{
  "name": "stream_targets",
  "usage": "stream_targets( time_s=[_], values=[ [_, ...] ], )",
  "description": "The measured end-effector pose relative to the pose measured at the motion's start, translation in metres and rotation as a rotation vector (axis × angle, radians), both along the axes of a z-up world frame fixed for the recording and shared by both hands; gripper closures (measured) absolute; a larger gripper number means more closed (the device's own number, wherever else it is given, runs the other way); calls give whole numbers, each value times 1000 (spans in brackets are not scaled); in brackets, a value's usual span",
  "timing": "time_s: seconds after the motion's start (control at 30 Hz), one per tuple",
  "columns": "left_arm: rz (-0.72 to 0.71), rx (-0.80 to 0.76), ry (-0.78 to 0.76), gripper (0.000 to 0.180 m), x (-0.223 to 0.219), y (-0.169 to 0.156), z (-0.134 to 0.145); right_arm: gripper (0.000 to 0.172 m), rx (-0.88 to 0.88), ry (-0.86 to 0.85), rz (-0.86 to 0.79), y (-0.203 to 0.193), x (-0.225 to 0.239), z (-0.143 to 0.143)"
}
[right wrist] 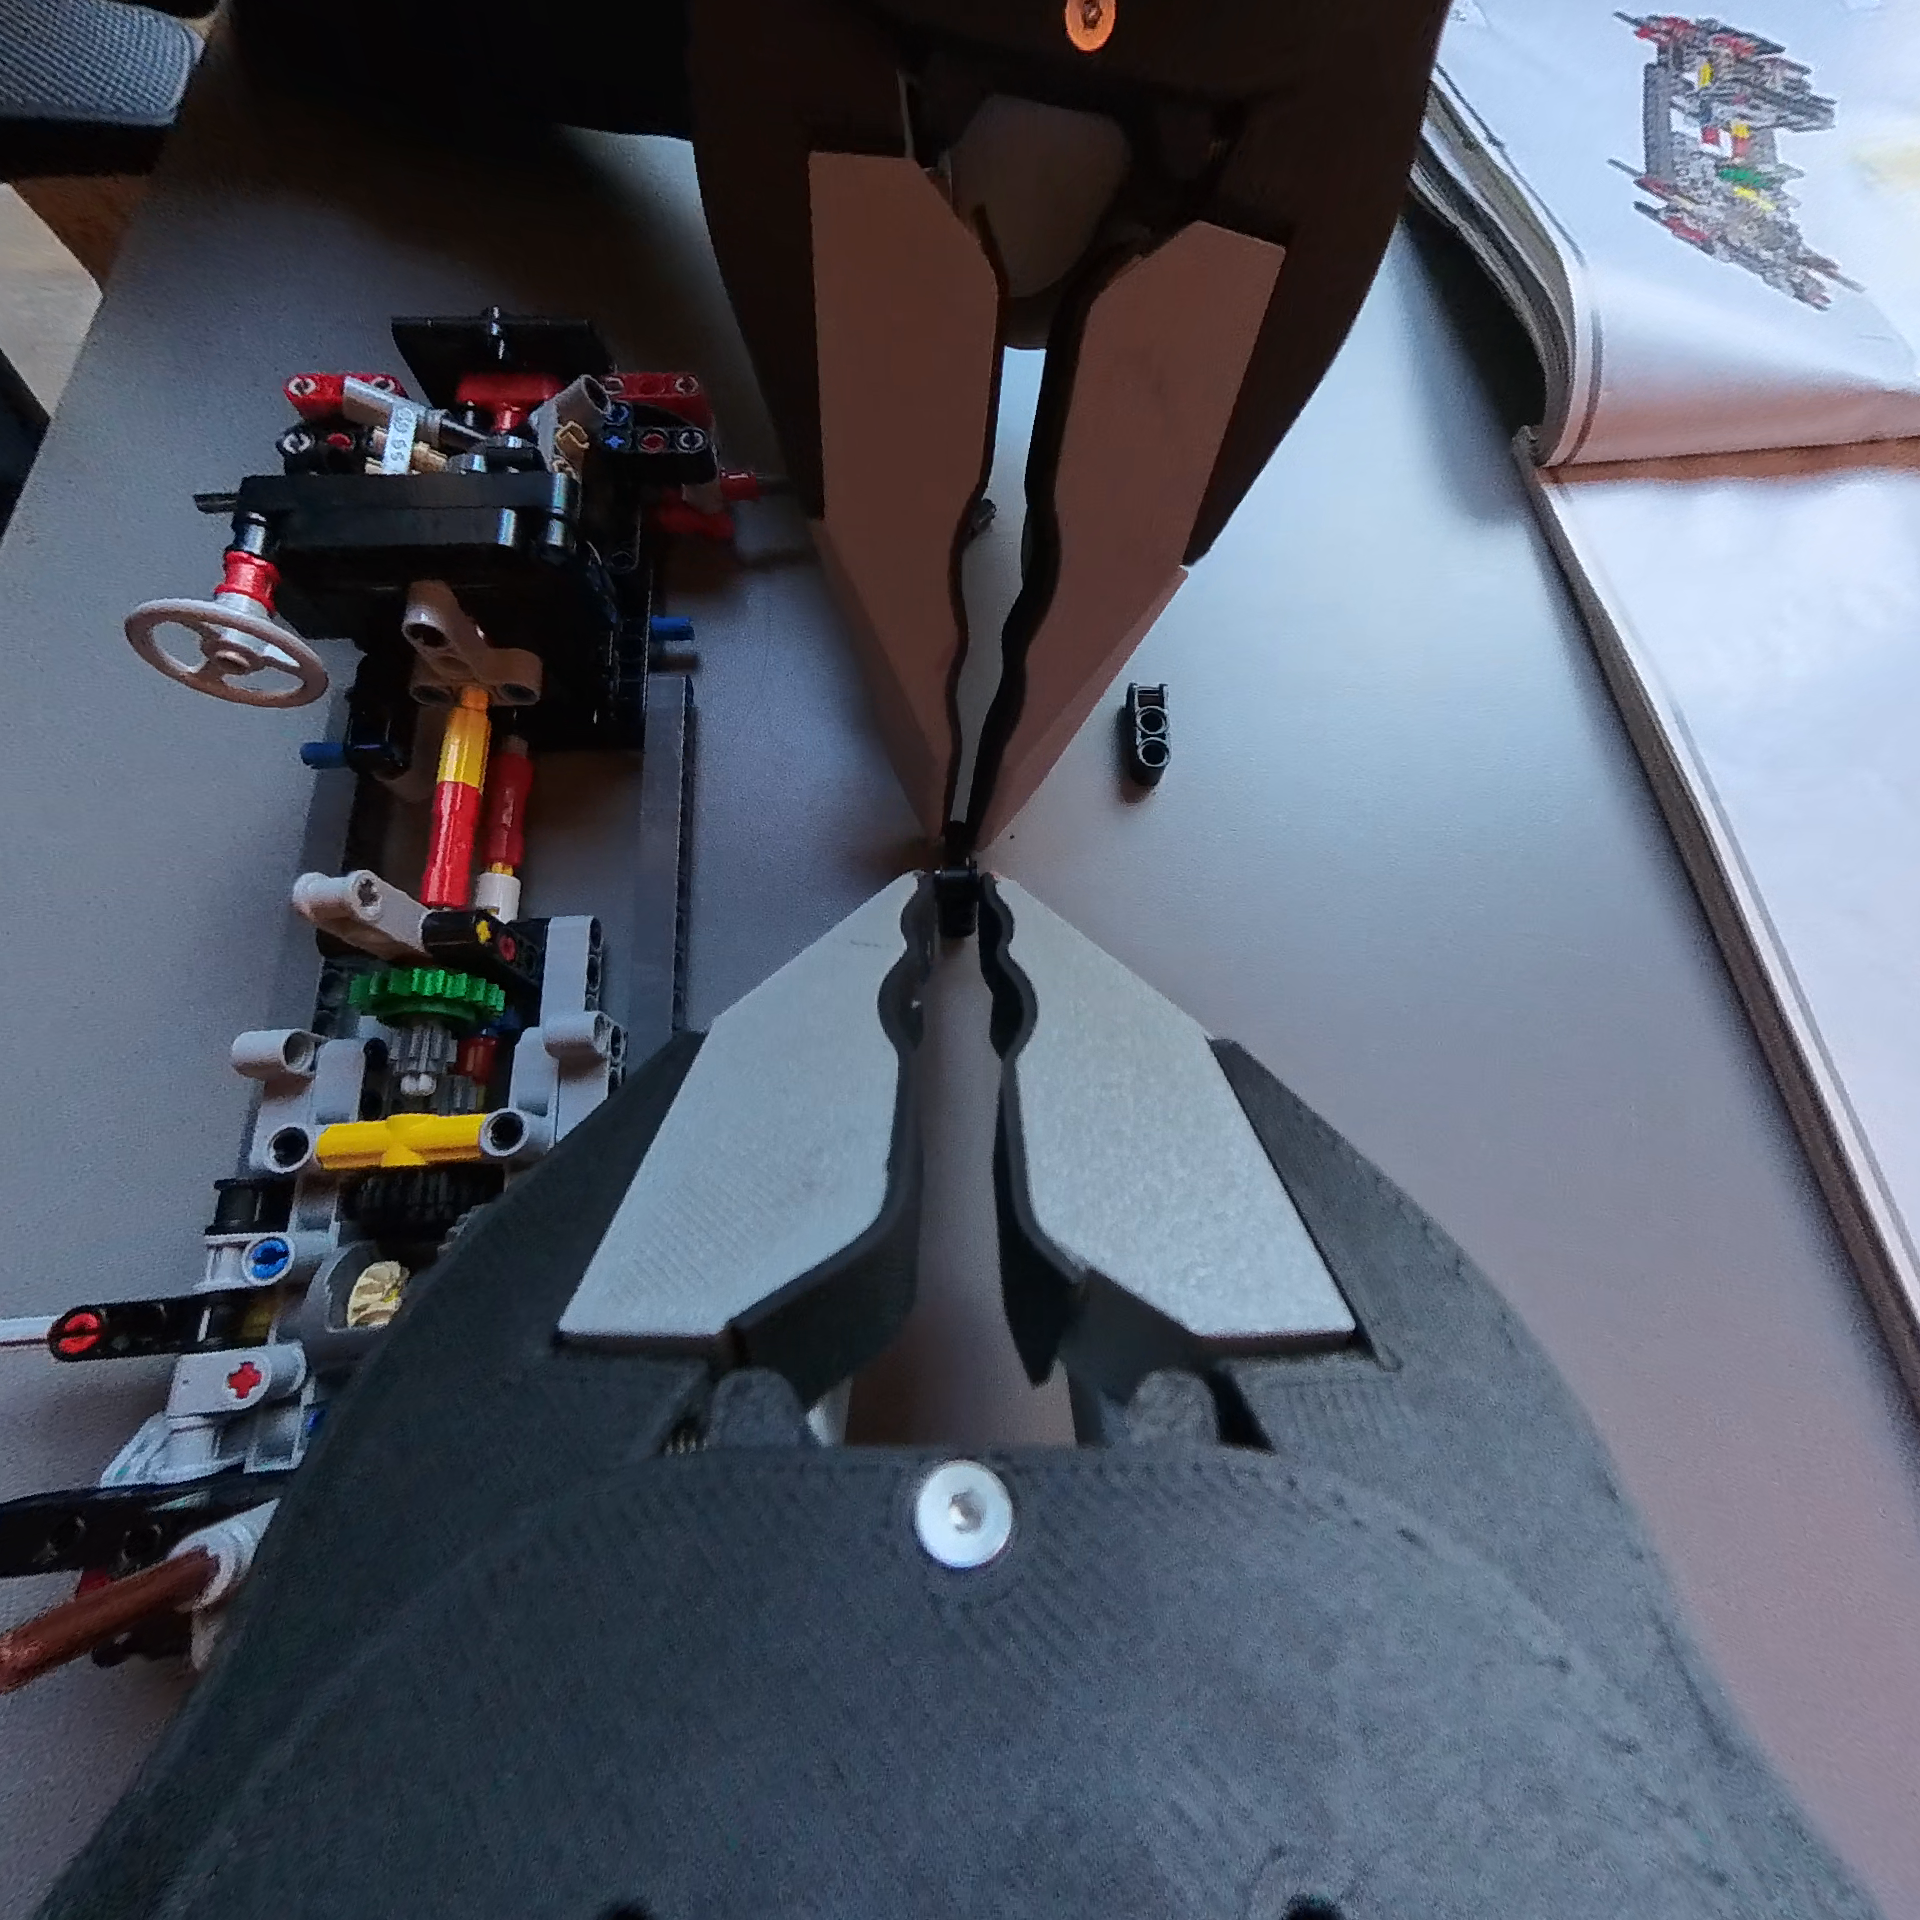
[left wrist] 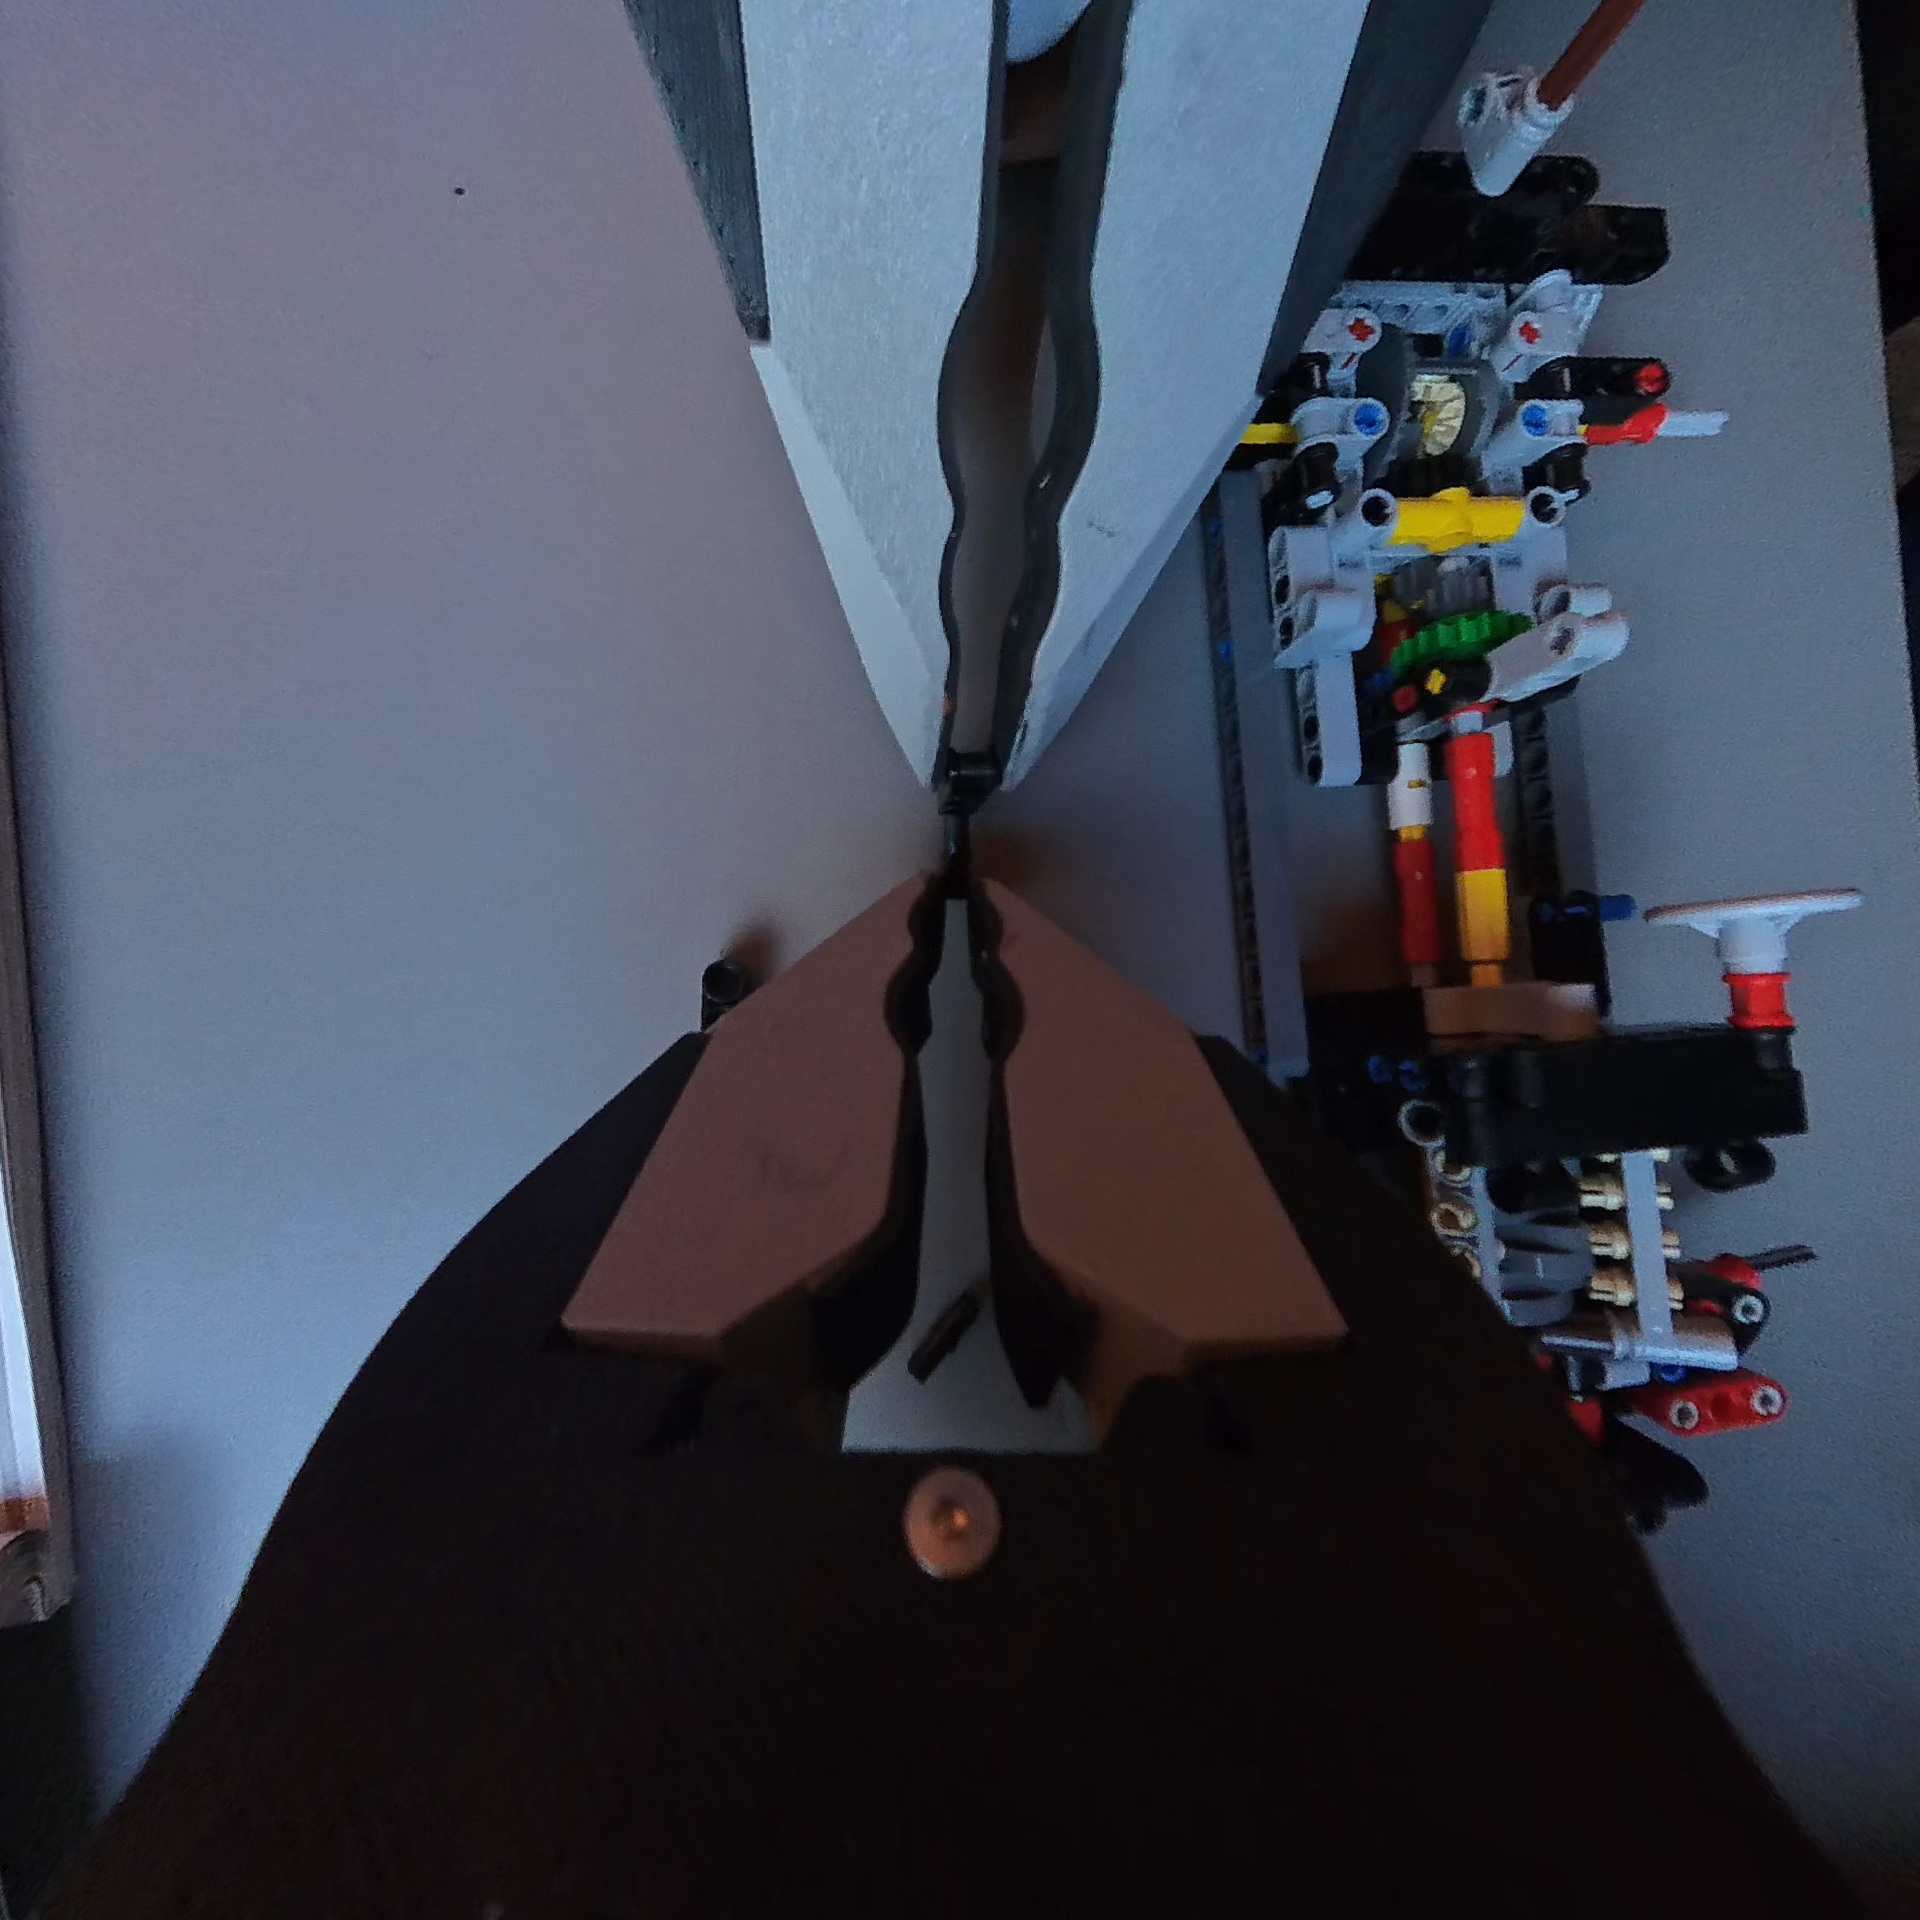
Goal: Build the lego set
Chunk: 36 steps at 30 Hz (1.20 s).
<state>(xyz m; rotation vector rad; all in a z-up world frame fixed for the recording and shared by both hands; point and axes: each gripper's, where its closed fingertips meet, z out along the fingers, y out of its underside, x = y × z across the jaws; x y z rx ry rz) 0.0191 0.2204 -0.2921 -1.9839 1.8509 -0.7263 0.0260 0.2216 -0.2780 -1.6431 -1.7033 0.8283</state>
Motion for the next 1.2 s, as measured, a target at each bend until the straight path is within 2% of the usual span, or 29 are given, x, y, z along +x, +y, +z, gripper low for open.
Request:
stream_targets(
  time_s=[0.4,0.67,1.2],
  values=[
    [3,-6,5,178,1,-1,0,166,-11,-23,6,-1,0,-4],
    [38,-91,17,178,1,-4,0,166,-27,-22,5,-1,0,-4],
    [51,-174,126,179,0,-2,0,166,-22,-24,-1,0,-1,-3]
  ],
)
